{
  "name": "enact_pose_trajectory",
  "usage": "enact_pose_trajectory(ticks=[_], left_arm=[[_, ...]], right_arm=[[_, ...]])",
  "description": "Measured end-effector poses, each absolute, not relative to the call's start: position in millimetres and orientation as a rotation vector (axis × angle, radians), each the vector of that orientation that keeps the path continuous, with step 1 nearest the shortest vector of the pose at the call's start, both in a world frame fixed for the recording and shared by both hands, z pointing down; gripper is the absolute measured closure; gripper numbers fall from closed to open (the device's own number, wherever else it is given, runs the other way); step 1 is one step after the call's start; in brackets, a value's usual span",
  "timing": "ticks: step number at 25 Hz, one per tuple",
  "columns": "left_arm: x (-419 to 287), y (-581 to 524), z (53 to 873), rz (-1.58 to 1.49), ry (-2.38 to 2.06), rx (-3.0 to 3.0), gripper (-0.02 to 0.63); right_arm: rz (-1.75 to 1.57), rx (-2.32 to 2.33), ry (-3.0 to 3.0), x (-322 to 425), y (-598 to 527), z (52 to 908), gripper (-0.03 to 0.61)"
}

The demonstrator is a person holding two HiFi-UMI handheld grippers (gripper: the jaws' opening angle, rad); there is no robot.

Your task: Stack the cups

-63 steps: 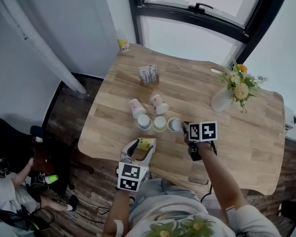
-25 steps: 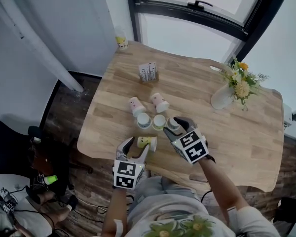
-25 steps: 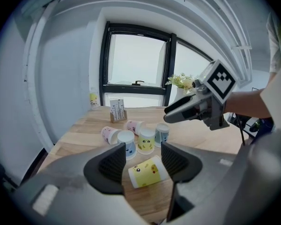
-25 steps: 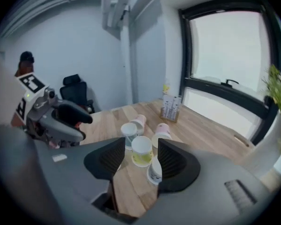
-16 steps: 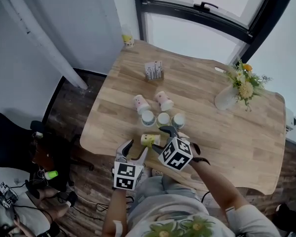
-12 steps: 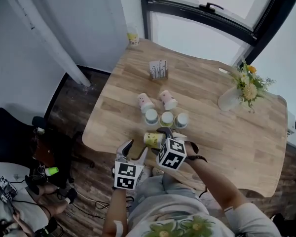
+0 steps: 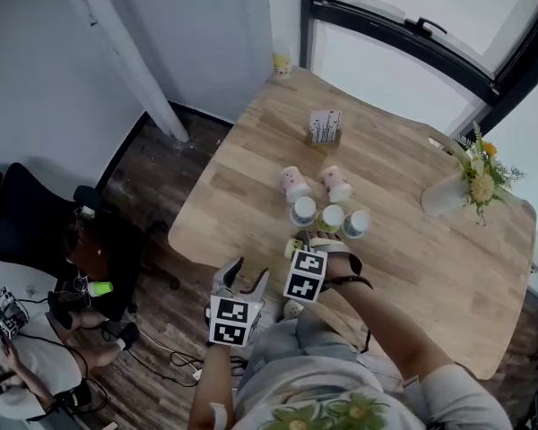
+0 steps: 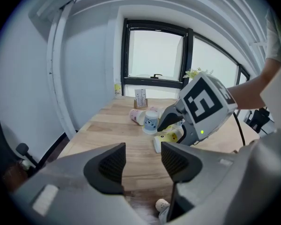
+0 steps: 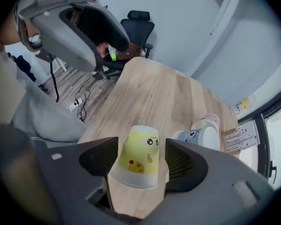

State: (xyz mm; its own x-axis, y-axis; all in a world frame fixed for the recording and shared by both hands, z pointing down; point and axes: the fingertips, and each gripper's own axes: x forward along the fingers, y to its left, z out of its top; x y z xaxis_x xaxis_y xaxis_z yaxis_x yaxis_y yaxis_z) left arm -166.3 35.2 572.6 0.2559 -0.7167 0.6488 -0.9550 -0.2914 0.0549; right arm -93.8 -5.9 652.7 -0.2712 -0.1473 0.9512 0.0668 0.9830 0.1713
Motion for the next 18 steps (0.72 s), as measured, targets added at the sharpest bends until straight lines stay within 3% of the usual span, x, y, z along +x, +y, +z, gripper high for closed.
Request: enact_pose_trajectory(ticks=[4,18], left_arm=[[-174.0,37.0,575.7,0.717,-1.523,2.075,0.376],[-158.2,13.7,572.5,0.775,-1.495,2.085,0.376]], right_arm=[[-0.235,0.057,-1.788,-96.6,-7.3,662.9,0.304],[-0.013,0.274,-2.082,-89.1,-24.0,592.0,0.311]])
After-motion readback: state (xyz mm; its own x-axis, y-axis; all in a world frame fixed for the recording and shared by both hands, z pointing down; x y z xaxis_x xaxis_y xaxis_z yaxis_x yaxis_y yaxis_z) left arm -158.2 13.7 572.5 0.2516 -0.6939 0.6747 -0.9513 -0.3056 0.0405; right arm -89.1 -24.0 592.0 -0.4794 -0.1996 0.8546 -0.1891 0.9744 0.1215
